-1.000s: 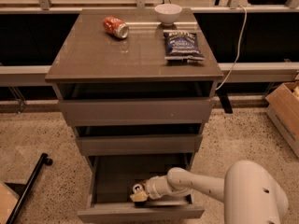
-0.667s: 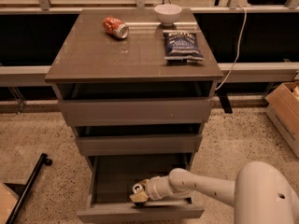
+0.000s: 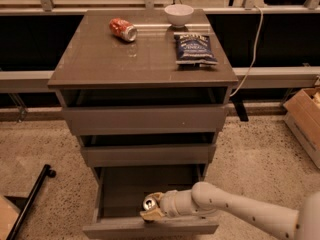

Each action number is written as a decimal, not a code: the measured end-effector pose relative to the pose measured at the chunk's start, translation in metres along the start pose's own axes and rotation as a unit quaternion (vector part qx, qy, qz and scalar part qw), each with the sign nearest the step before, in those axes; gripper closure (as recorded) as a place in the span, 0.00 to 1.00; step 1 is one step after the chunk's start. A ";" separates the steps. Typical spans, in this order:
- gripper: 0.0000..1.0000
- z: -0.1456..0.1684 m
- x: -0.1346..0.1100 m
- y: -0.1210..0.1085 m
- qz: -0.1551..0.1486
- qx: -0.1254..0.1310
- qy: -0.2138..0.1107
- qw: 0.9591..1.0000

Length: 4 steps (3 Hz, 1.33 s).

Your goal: Pick pepsi can from bottom drawer and place on counter

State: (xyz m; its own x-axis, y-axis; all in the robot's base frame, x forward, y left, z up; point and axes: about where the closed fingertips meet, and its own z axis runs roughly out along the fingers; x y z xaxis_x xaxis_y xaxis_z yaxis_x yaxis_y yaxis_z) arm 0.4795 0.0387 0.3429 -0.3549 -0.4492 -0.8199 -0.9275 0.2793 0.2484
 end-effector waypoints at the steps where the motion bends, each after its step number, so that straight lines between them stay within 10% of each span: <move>1: 1.00 -0.049 -0.059 0.048 -0.030 0.022 -0.004 0.999; 3: 1.00 -0.096 -0.150 0.099 -0.096 0.030 0.036 0.994; 4: 1.00 -0.126 -0.202 0.090 -0.130 0.037 0.057 0.989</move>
Offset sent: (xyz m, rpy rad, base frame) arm -0.0797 0.0142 0.2120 -0.1302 -0.1933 0.0488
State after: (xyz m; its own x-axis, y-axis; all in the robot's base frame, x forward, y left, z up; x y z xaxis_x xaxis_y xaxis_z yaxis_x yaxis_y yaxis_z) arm 0.4532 0.0476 0.5953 -0.1200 -0.6064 -0.7861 -0.9795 0.2012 -0.0057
